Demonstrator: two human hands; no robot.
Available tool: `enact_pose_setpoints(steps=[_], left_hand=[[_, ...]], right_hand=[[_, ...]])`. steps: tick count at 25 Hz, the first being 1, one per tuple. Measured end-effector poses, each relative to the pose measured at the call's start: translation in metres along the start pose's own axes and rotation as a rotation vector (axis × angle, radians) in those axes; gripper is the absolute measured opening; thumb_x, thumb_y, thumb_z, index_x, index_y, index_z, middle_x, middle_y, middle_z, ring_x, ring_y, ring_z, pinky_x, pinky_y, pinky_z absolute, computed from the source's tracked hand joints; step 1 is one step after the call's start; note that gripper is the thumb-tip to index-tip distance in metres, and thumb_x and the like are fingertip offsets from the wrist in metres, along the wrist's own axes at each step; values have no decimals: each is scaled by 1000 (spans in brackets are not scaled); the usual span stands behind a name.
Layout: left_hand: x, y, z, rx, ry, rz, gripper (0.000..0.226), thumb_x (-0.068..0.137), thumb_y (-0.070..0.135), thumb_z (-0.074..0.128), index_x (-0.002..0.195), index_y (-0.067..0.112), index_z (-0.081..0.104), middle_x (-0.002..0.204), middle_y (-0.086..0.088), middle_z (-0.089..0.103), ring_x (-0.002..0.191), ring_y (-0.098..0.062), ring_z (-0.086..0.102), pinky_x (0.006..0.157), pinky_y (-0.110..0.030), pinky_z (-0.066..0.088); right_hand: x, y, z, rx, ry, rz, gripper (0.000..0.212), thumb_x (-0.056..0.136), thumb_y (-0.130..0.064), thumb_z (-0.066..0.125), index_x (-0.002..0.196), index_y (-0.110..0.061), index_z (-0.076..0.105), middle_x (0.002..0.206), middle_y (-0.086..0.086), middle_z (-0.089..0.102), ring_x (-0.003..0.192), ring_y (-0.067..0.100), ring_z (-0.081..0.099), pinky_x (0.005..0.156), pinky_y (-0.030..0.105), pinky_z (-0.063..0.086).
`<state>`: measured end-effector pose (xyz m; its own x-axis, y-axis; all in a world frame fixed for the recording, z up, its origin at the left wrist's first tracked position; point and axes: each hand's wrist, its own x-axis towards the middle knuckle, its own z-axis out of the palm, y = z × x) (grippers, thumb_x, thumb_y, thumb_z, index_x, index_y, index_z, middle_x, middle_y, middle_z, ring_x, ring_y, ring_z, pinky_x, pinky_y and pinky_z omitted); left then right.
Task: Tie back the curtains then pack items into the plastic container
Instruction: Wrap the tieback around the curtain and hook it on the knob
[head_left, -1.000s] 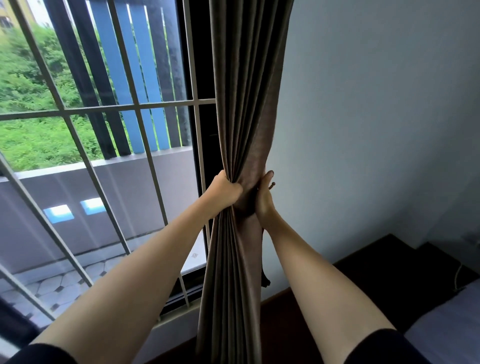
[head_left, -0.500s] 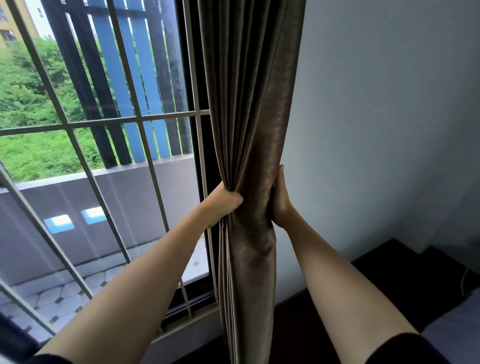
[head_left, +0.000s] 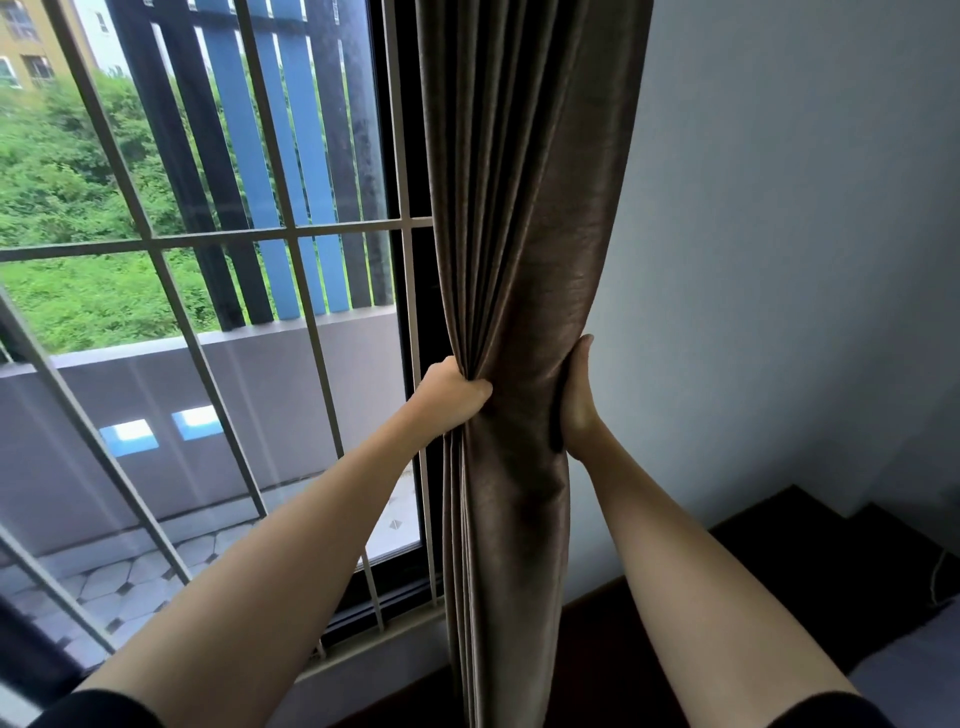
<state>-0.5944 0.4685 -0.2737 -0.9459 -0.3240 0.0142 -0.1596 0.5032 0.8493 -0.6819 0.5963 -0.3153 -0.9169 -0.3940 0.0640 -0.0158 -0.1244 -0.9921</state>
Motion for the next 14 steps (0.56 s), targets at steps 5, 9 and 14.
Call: enact_pose_setpoints(steps=[5, 9, 14], left_hand=[[5, 2, -8, 451, 52, 118, 27, 84, 27, 48, 95, 7, 60, 87, -11, 57, 86, -34, 59, 70, -29, 44], [14, 25, -18, 487, -71, -7, 27, 83, 16, 43, 99, 4, 61, 77, -6, 57, 64, -32, 69, 65, -31, 59], [17, 36, -18, 337, -230, 1, 21, 81, 1, 45, 88, 12, 62, 93, -7, 60, 59, -25, 67, 68, -35, 61]], right_hand=[[-2, 12, 7, -94, 14, 46, 84, 84, -73, 1, 149, -24, 21, 154, 5, 28, 142, 22, 26, 119, 43, 19], [-15, 24, 27, -212, -21, 64, 64, 95, -55, 1, 147, -25, 25, 141, 3, 39, 137, 19, 31, 115, 35, 22], [-18, 58, 31, -213, 87, 120, 63, 95, -59, 9, 141, -27, 37, 137, 9, 48, 131, 27, 42, 113, 49, 29]])
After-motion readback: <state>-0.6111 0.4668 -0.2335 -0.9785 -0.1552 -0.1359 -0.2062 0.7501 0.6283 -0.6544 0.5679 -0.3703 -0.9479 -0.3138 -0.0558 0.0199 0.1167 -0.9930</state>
